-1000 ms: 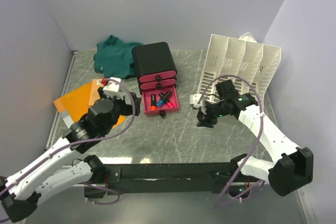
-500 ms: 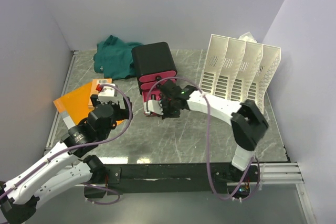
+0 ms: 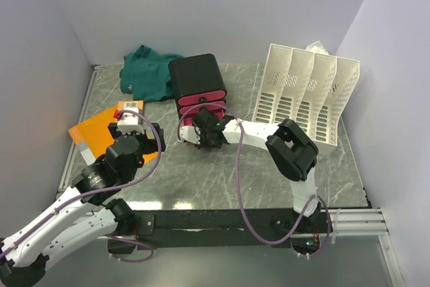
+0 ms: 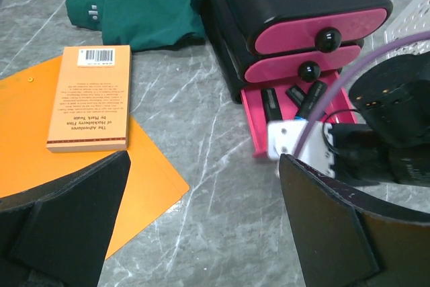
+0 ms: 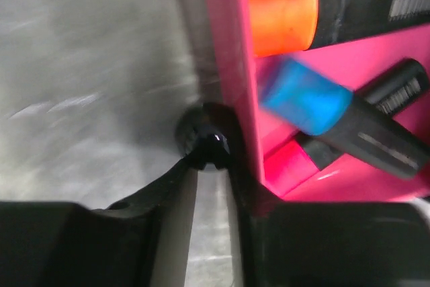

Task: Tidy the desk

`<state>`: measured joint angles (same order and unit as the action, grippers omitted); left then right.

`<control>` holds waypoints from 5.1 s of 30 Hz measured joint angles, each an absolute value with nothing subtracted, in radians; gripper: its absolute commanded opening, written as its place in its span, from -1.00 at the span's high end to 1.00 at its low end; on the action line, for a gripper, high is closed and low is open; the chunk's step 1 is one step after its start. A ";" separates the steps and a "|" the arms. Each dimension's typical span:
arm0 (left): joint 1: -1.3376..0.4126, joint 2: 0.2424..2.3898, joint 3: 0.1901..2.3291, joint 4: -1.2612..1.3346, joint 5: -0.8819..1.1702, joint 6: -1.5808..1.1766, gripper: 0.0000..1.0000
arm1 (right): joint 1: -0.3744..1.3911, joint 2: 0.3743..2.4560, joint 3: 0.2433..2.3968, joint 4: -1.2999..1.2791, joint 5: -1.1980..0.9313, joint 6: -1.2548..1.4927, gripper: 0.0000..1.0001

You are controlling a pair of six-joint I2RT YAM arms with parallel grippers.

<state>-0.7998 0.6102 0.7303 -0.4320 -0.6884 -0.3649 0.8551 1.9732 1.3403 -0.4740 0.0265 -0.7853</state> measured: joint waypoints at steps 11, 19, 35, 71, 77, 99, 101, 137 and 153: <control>-0.800 0.599 0.730 -0.434 -0.706 -0.379 -0.99 | 0.858 2.015 1.365 -0.160 0.247 -0.719 -0.39; -0.800 0.591 0.730 -0.435 -0.708 -0.382 -0.99 | 0.867 2.070 1.375 -0.073 0.283 -0.685 -0.92; -0.800 0.570 0.730 -0.435 -0.709 -0.387 -0.99 | 0.856 1.881 1.367 -0.273 -0.044 -0.688 -0.03; -0.800 0.545 0.730 -0.439 -0.732 -0.391 -0.99 | 0.849 2.131 1.546 -0.182 0.102 -0.686 0.21; -0.793 0.546 0.723 -0.432 -0.702 -0.398 -0.99 | 0.839 1.928 1.542 -0.491 -0.130 -0.723 0.00; 0.215 1.300 0.858 -0.324 0.163 -0.580 -0.99 | 0.233 1.030 0.999 -0.507 -0.759 -0.471 -0.99; 0.219 1.379 0.910 -0.334 0.171 -0.574 -0.99 | 0.195 1.029 0.953 -0.479 -0.833 -0.452 -0.99; 0.234 1.902 1.277 -0.463 0.165 -0.311 0.50 | 0.080 1.066 0.832 -0.475 -1.094 -0.486 -0.99; 0.219 1.666 0.996 -0.397 0.361 -0.377 0.52 | 0.072 1.073 0.832 -0.491 -1.094 -0.493 -0.99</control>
